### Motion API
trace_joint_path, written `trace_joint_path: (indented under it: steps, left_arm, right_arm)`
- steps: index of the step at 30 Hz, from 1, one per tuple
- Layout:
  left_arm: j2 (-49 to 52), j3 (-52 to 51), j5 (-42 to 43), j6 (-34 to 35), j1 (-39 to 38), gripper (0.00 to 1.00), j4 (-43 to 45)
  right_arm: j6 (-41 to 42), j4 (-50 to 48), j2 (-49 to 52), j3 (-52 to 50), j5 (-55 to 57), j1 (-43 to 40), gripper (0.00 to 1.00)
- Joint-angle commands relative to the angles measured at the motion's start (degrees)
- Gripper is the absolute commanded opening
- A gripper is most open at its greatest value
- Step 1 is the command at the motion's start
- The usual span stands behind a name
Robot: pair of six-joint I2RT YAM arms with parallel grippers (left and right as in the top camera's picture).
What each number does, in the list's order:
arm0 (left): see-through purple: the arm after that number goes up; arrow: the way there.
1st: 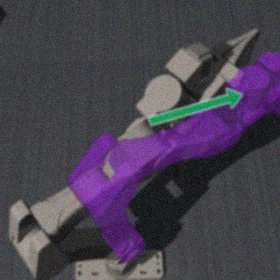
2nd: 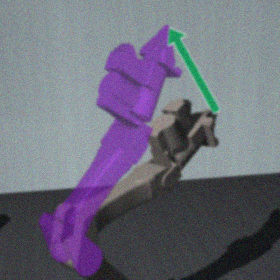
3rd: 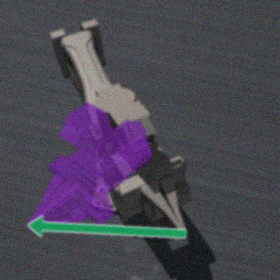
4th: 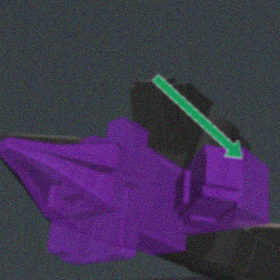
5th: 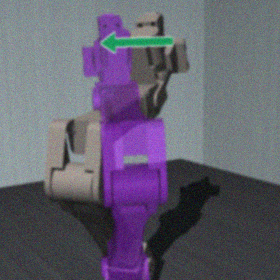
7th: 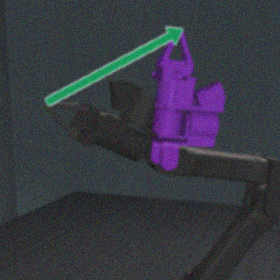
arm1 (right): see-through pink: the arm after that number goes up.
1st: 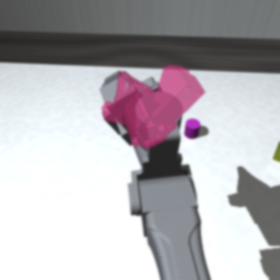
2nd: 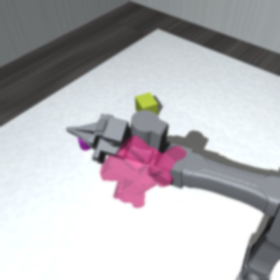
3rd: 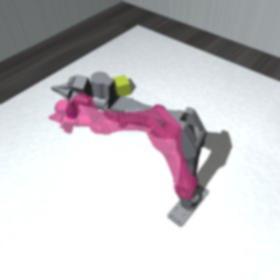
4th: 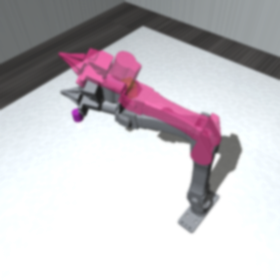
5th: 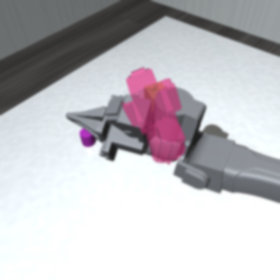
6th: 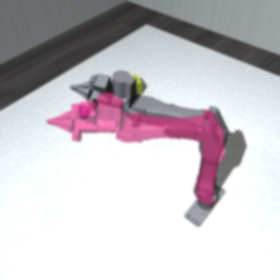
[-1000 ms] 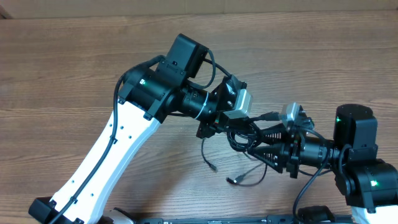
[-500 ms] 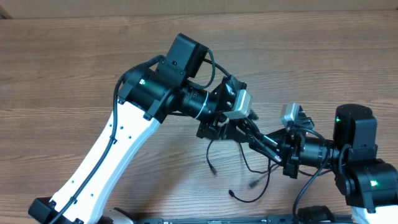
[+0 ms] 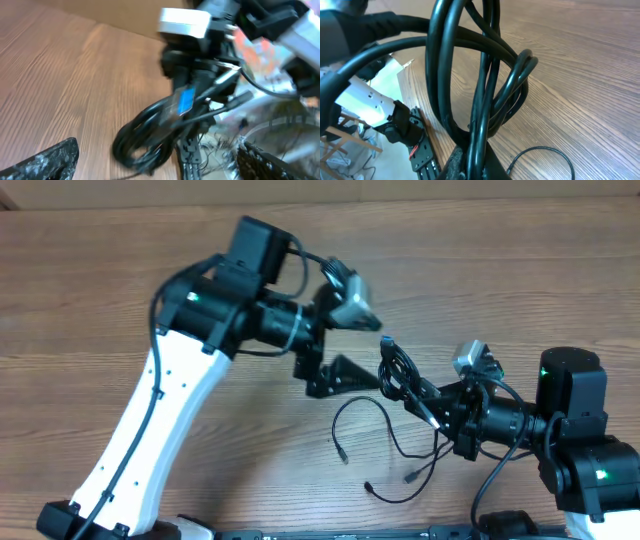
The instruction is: Untangle cables
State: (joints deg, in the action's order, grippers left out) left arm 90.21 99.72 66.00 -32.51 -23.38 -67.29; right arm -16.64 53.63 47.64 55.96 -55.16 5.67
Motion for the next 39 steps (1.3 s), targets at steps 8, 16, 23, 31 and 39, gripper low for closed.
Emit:
trace_joint_path:
  steps: [8, 16, 23, 31, 39]
  left_arm:
    - [-1.51, 0.83, 8.37, 16.17, 8.66, 1.00, 0.09]
    - [-1.51, 0.83, 18.14, 7.69, 8.35, 1.00, 0.22]
    - [-1.51, 0.83, 21.11, 2.97, 7.28, 1.00, 0.28]
    - [-1.49, 0.83, 23.96, -3.58, 2.99, 1.00, 1.38]
    - [-1.46, 0.83, 23.52, -3.58, 0.07, 1.00, 5.68]
  right_arm:
    - [14.97, -15.63, -0.33, 1.33, -2.01, -0.17, 0.04]
    - [25.24, -32.54, -0.33, 1.33, -10.62, -0.17, 0.04]
    - [34.32, -42.62, -0.33, 1.33, -13.55, -0.15, 0.04]
    - [36.41, -44.15, -0.17, 1.33, -14.95, -0.15, 0.04]
    - [36.39, -44.00, 0.00, 1.33, -15.69, -0.15, 0.04]
